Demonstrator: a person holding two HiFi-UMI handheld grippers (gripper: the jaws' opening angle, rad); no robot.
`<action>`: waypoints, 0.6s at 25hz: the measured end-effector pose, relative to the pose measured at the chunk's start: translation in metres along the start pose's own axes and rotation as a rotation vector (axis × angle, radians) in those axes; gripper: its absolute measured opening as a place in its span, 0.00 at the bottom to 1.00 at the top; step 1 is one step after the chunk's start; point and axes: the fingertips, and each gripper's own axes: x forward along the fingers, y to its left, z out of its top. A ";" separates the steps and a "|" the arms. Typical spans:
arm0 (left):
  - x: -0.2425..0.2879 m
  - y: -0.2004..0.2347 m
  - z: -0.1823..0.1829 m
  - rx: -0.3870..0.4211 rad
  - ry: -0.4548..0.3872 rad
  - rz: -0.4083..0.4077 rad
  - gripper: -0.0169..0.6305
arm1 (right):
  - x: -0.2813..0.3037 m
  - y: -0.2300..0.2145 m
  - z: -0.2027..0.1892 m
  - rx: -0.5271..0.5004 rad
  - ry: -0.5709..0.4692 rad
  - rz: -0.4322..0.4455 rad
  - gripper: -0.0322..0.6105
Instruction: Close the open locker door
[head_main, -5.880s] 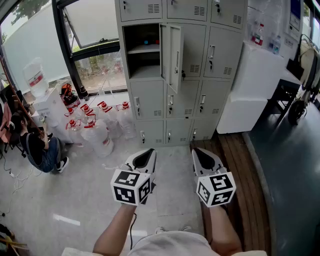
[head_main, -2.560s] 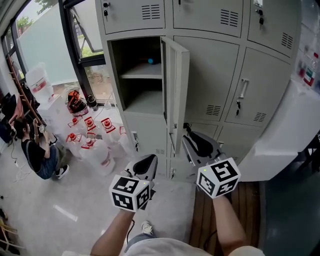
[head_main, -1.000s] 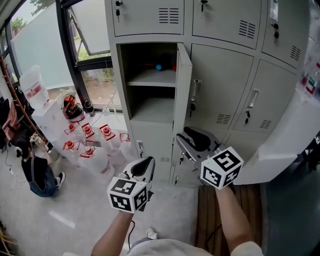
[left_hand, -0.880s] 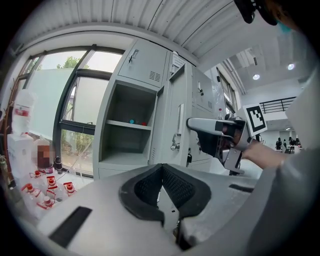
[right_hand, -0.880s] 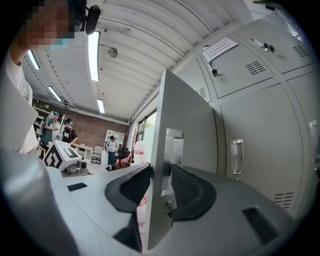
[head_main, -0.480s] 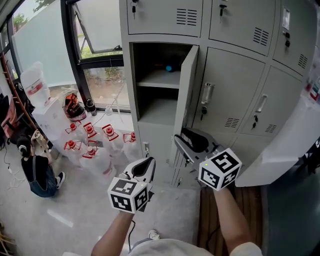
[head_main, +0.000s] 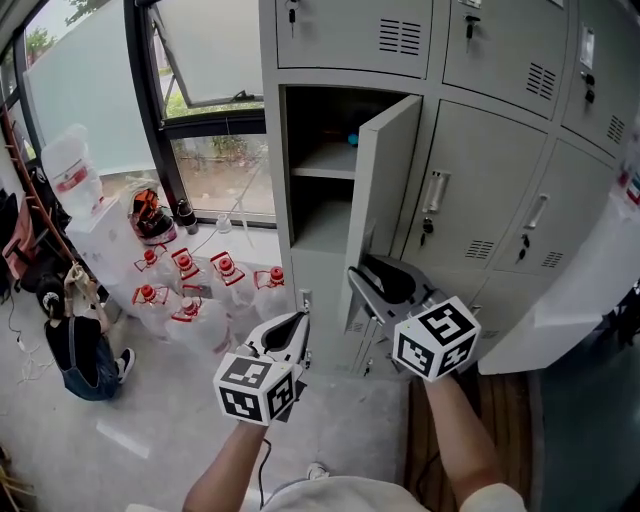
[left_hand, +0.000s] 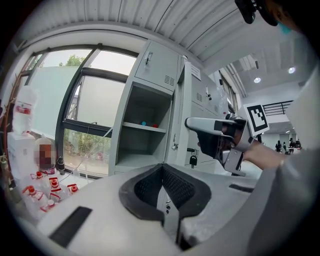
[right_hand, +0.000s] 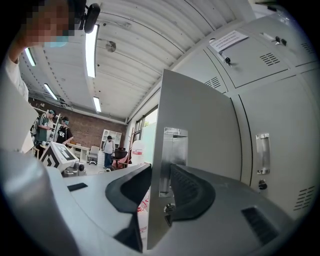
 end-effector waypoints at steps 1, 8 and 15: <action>-0.001 0.005 0.000 -0.001 0.000 0.001 0.04 | 0.004 0.001 0.000 0.001 -0.002 -0.007 0.24; -0.008 0.031 -0.001 -0.009 0.002 0.011 0.04 | 0.029 0.006 -0.001 0.022 0.002 -0.016 0.23; -0.017 0.058 0.002 -0.013 -0.002 0.046 0.04 | 0.057 0.009 -0.001 0.044 0.005 0.003 0.22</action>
